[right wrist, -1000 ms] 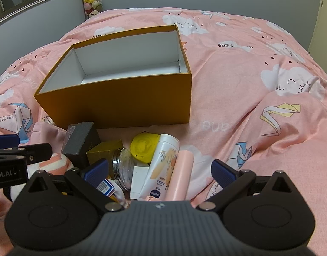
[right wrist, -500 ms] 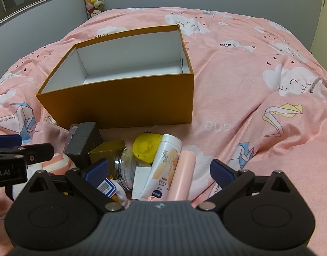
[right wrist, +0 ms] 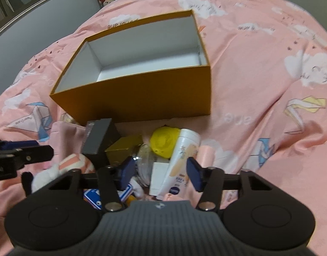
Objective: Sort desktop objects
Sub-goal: 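Move right tool to pink quilted pouch while left tool reaches pink tube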
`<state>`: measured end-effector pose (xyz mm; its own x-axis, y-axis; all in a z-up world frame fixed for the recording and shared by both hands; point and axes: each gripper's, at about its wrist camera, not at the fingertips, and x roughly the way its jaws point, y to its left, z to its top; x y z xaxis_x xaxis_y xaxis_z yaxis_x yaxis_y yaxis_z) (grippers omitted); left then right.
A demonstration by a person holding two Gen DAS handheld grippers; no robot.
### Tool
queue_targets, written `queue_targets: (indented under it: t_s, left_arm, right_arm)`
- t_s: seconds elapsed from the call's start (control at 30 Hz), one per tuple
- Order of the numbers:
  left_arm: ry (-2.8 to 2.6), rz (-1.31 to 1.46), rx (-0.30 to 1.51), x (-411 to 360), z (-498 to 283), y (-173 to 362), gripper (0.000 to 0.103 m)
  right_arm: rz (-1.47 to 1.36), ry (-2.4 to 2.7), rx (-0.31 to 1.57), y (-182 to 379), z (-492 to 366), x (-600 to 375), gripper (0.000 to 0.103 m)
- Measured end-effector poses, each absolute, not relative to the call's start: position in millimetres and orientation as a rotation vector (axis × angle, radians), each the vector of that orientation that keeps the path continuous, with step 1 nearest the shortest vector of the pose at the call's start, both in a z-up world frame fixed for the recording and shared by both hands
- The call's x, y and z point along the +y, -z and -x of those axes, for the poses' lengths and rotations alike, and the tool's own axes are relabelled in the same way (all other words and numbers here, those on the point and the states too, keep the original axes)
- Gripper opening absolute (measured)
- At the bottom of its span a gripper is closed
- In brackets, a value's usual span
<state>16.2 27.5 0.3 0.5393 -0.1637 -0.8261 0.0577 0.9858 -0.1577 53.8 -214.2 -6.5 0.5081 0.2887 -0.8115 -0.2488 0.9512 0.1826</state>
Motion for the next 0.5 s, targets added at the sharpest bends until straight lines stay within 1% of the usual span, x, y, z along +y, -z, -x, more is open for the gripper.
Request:
queue_targets:
  t_s: [0.03, 0.5]
  left_arm:
    - [0.13, 0.108, 0.997, 27.3, -17.7, 0.3, 0.042]
    - [0.088, 0.05, 1.055, 28.5, -45.8, 13.1, 0.042]
  right_arm:
    - [-0.048, -0.332, 0.993, 6.5, -55.8, -213.5, 0.051]
    - [0.029, -0.497, 1.028, 8.7, -89.5, -158.3, 0.051]
